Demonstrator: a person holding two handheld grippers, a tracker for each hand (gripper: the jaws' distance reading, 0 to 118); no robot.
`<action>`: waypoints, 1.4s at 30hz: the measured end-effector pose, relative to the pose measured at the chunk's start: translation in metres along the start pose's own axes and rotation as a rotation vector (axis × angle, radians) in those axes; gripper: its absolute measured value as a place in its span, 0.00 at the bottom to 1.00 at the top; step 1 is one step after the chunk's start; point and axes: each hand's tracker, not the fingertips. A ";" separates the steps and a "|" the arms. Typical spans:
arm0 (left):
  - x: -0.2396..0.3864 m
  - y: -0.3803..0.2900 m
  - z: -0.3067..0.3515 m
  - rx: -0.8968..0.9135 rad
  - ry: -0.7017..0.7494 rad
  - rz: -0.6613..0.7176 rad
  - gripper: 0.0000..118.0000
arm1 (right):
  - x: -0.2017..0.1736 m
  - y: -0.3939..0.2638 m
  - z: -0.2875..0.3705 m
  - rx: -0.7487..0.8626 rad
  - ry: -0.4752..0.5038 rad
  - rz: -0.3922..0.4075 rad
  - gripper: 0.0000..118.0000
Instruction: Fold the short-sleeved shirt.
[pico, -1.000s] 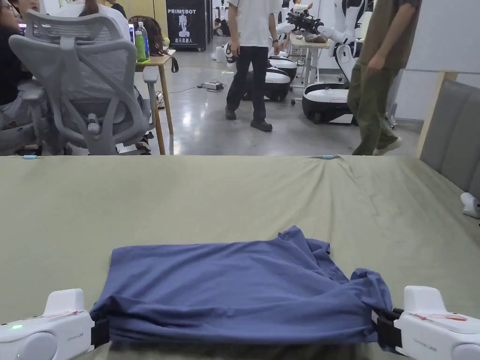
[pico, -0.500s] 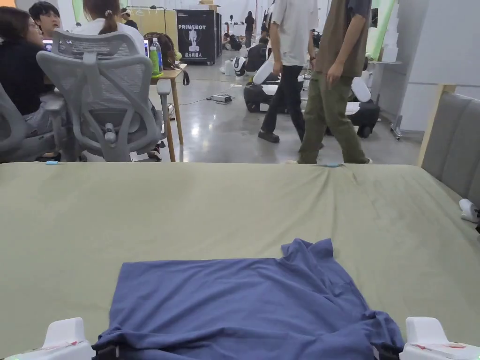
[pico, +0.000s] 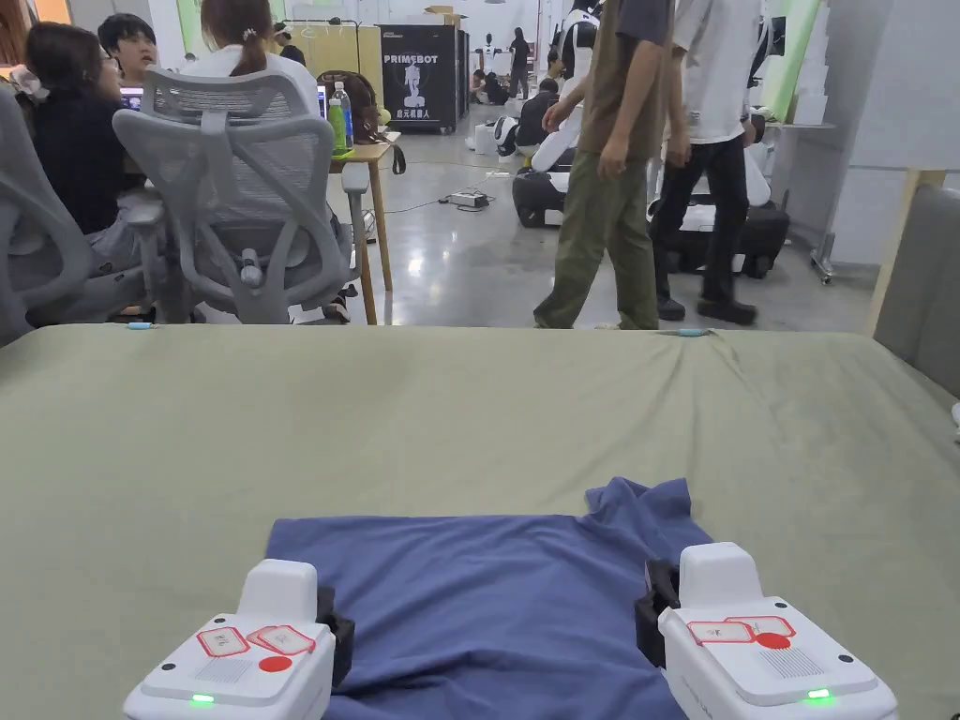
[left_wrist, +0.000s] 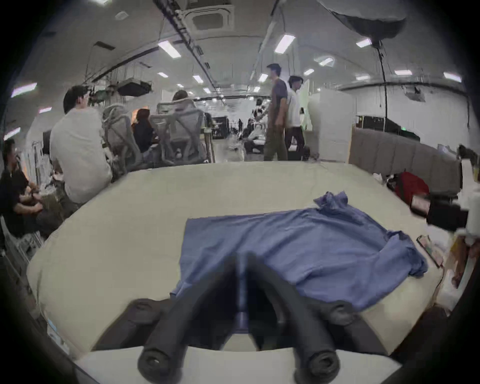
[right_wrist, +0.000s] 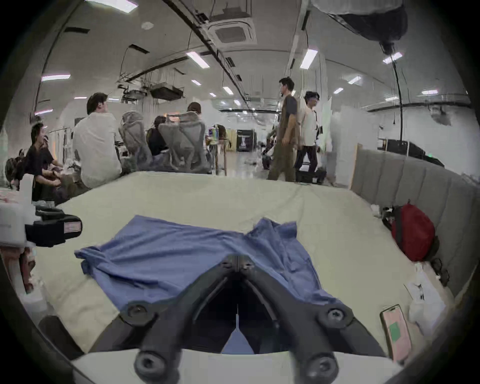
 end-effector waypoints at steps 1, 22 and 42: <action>-0.002 -0.001 -0.002 -0.006 -0.004 0.007 0.00 | 0.001 0.000 -0.001 -0.011 0.028 -0.012 0.00; -0.117 0.062 -0.274 -0.311 0.168 0.066 0.90 | 0.056 -0.006 -0.122 -0.174 0.032 0.003 0.00; -0.070 0.077 -0.262 -0.322 0.057 -0.115 0.00 | 0.161 -0.012 -0.342 -0.562 -0.075 -0.034 0.90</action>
